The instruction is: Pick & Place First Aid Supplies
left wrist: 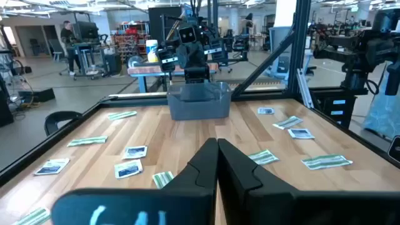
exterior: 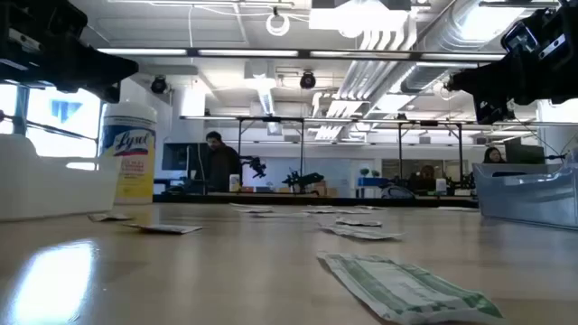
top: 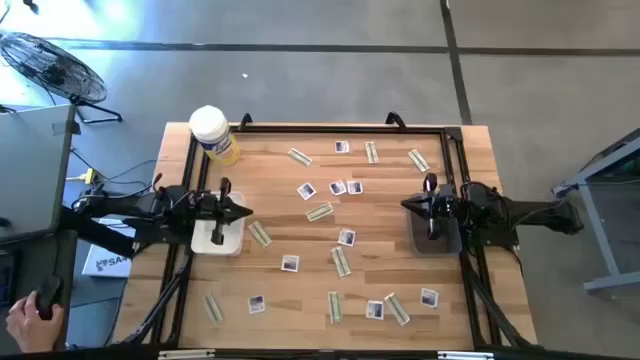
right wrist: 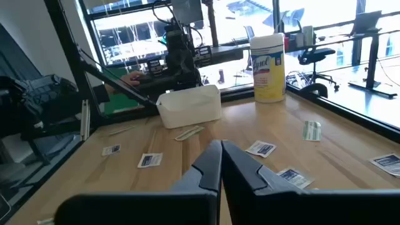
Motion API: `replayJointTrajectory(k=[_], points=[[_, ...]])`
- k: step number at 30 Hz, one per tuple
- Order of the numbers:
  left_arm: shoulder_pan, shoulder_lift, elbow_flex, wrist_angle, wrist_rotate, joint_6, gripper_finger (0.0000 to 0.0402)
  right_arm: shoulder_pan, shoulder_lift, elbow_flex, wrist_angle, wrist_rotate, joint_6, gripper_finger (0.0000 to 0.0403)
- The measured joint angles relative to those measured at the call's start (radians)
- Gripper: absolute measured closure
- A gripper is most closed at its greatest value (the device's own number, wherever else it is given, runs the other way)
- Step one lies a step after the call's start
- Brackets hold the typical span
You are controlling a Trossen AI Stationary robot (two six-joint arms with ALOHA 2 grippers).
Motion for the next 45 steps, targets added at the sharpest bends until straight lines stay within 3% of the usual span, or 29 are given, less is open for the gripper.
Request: replayJointTrajectory(k=[40, 45], points=[[0.000, 0.000, 0.000, 0.000, 0.000, 0.000, 0.0401, 0.000, 0.000, 0.000, 0.000, 0.000, 0.000, 0.0400], [0.000, 0.000, 0.000, 0.000, 0.000, 0.000, 0.0401, 0.000, 0.000, 0.000, 0.001, 0.017, -0.077, 0.0400]])
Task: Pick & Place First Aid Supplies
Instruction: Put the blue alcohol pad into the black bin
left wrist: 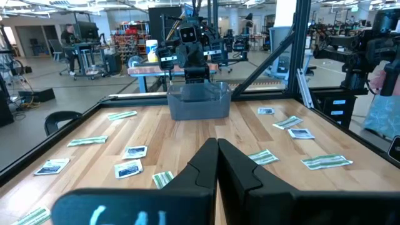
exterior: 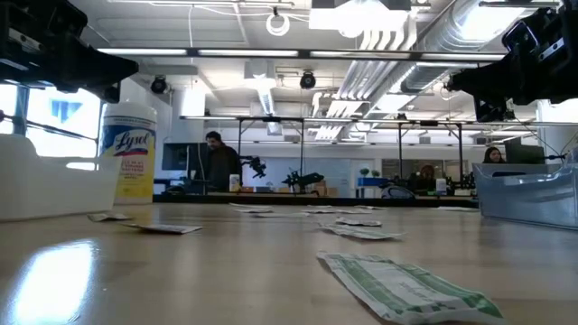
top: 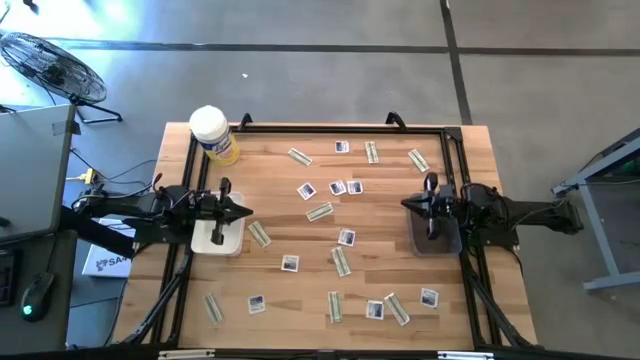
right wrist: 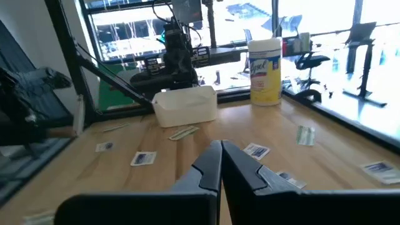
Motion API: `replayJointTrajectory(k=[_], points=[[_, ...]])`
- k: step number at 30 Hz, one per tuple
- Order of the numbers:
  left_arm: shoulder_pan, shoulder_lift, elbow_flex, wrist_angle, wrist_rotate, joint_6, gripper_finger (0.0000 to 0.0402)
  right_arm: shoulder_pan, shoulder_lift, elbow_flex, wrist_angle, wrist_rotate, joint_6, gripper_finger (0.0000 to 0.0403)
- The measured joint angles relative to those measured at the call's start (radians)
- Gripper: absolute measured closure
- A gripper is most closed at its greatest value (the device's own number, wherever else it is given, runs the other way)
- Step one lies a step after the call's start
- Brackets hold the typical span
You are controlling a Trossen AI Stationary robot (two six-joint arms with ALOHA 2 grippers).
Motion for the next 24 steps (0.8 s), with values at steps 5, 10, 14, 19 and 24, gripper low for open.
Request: replayJointTrajectory(k=[5, 10, 14, 19, 24], points=[[0.000, 0.000, 0.000, 0.000, 0.000, 0.000, 0.0401, 0.000, 0.000, 0.000, 0.016, 0.006, -0.086, 0.0400], [0.000, 0.000, 0.000, 0.000, 0.000, 0.000, 0.0401, 0.000, 0.000, 0.000, 0.138, 0.005, -0.080, 0.0400], [0.000, 0.000, 0.000, 0.000, 0.000, 0.000, 0.0401, 0.000, 0.000, 0.000, 0.218, -0.009, -0.033, 0.0400], [0.000, 0.000, 0.000, 0.000, 0.000, 0.000, 0.0401, 0.000, 0.001, 0.000, 0.237, 0.057, 0.053, 0.0400], [0.000, 0.000, 0.000, 0.000, 0.000, 0.000, 0.0401, 0.000, 0.007, 0.000, 0.387, 0.116, 0.172, 0.0400]])
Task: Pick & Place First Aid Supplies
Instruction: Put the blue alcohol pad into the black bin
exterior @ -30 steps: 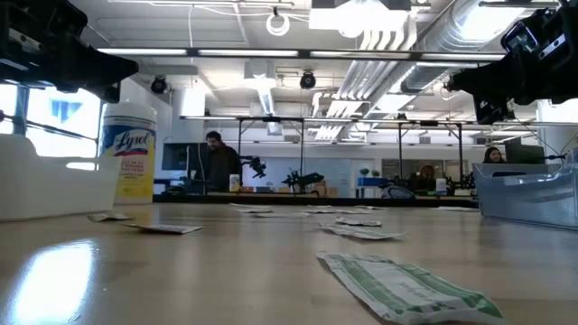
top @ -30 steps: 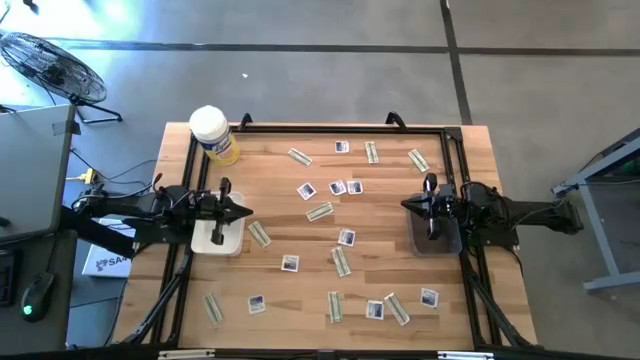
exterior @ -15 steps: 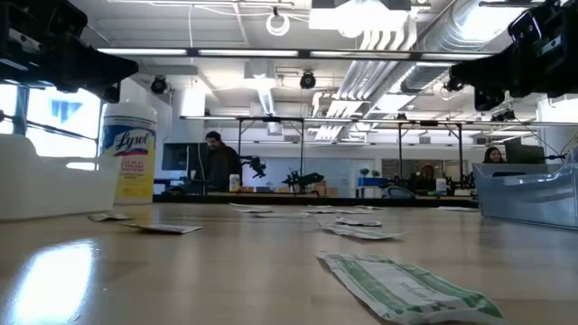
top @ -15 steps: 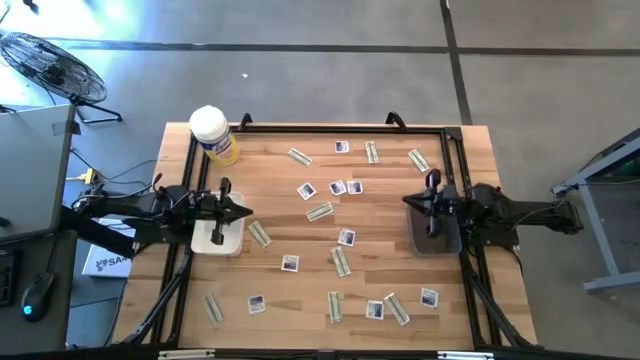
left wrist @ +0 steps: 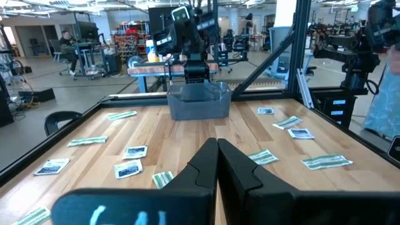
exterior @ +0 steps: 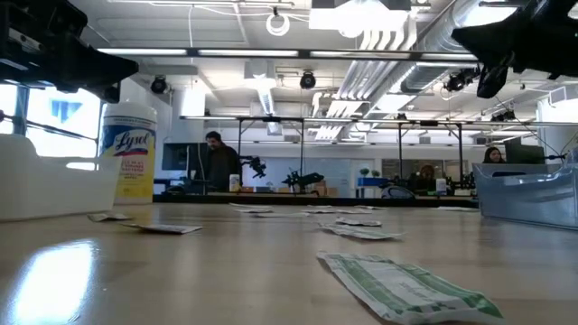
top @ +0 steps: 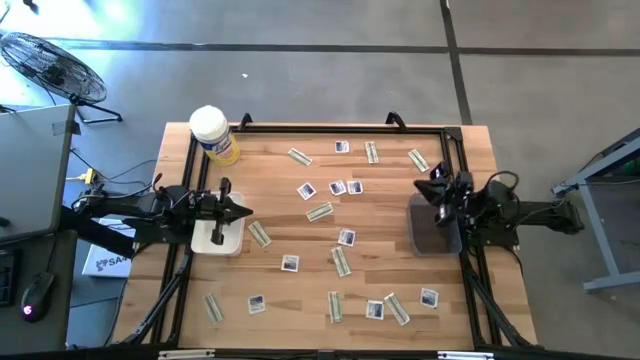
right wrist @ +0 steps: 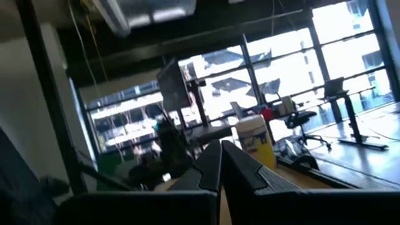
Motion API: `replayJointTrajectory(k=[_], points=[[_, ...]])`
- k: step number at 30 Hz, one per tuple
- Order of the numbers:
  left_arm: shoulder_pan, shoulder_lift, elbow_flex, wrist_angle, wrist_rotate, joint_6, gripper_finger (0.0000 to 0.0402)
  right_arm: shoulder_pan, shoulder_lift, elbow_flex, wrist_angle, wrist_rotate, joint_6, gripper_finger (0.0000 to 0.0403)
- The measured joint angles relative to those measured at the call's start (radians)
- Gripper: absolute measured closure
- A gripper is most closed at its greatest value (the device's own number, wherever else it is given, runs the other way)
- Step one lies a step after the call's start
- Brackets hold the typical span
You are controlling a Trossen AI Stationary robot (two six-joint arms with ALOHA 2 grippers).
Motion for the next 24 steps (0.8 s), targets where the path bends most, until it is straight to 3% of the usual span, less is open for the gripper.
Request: replayJointTrajectory(k=[5, 10, 18, 24], points=[[0.000, 0.000, 0.000, 0.000, 0.000, 0.000, 0.0401, 0.001, 0.082, 0.000, 0.207, -0.050, 0.077, 0.0400], [0.000, 0.000, 0.000, 0.000, 0.000, 0.000, 0.0401, 0.001, 0.265, 0.000, 0.355, -0.042, 0.128, 0.0401], [0.000, 0.000, 0.000, 0.000, 0.000, 0.000, 0.0401, 0.000, 0.598, 0.007, 0.549, 0.186, 0.139, 0.0400], [0.000, 0.000, 0.000, 0.000, 0.000, 0.000, 0.0401, 0.000, 0.738, 0.080, 0.548, 0.243, 0.061, 0.0400]])
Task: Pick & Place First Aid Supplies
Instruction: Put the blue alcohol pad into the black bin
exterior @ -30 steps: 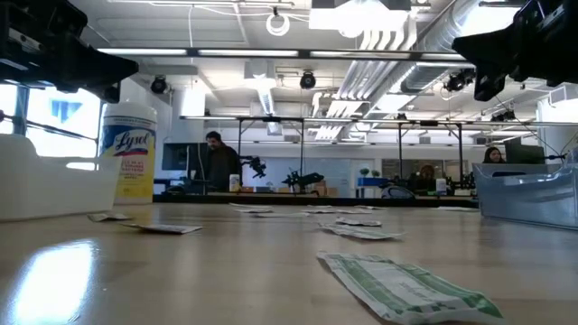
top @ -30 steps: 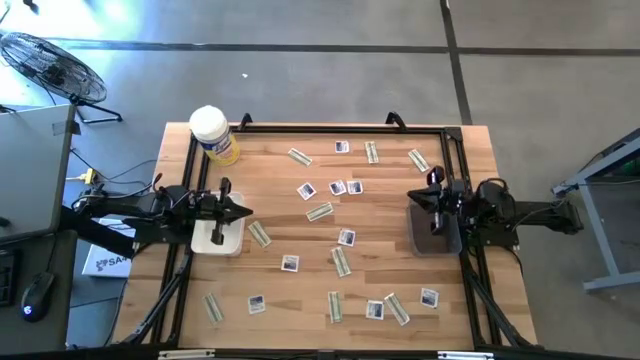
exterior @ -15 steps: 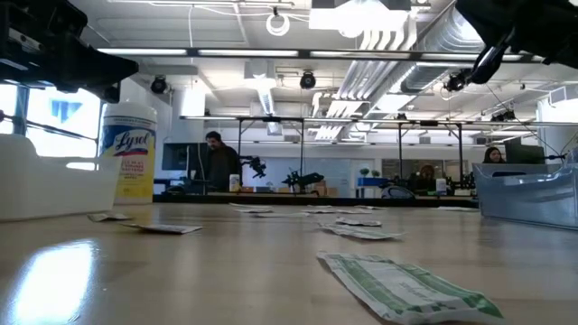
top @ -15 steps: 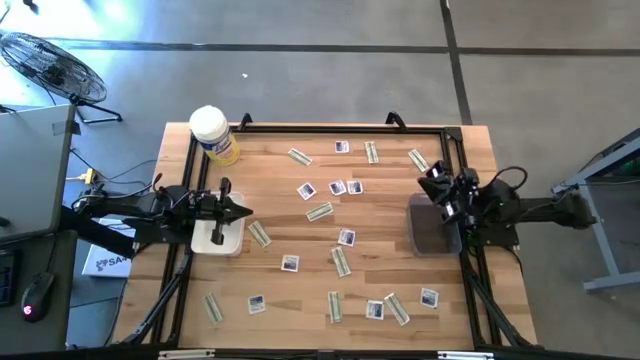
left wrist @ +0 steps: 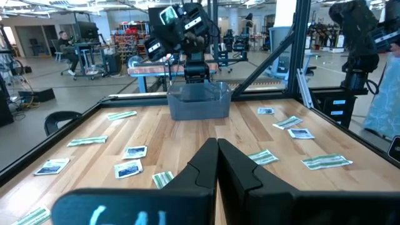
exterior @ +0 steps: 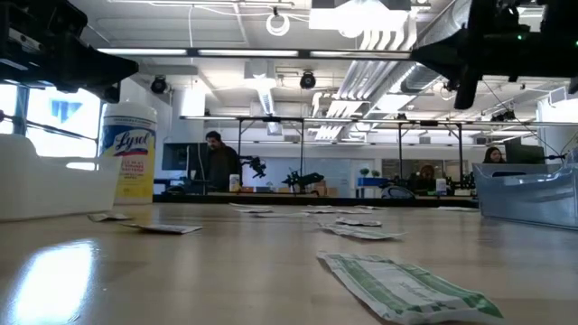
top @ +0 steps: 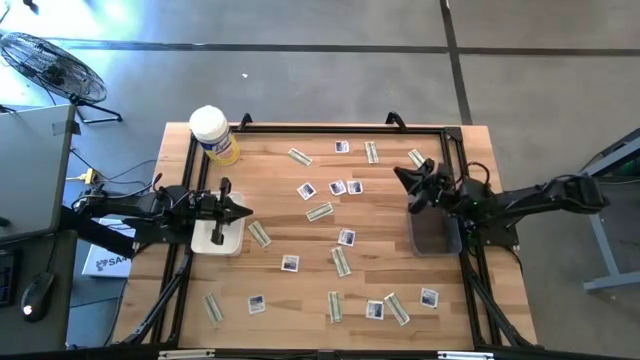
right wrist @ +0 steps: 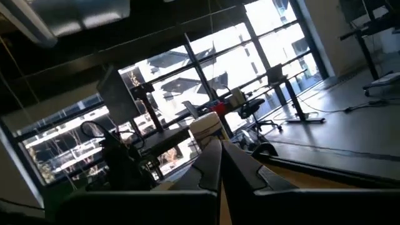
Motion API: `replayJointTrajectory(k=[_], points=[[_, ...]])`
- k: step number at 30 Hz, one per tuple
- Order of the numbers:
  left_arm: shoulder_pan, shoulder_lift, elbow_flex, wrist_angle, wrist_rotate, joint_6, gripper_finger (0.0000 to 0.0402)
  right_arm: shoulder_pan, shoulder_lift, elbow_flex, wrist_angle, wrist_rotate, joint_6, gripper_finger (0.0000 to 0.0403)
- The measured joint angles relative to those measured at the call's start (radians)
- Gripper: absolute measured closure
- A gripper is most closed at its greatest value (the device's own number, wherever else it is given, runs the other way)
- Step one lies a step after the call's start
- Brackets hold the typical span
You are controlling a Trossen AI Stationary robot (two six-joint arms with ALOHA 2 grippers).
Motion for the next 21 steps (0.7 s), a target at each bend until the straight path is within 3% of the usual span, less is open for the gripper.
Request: replayJointTrajectory(k=[5, 15, 21], points=[[0.000, 0.000, 0.000, 0.000, 0.000, 0.000, 0.0401, 0.001, 0.126, 0.139, -0.097, -0.091, -0.071, 0.0401], [0.000, 0.000, 0.000, 0.000, 0.000, 0.000, 0.0401, -0.046, 0.370, 0.500, -0.773, -0.098, -0.138, 0.0400], [0.000, 0.000, 0.000, 0.000, 0.000, 0.000, 0.0401, -0.096, 0.460, 0.630, -0.998, -0.167, -0.165, 0.0369]])
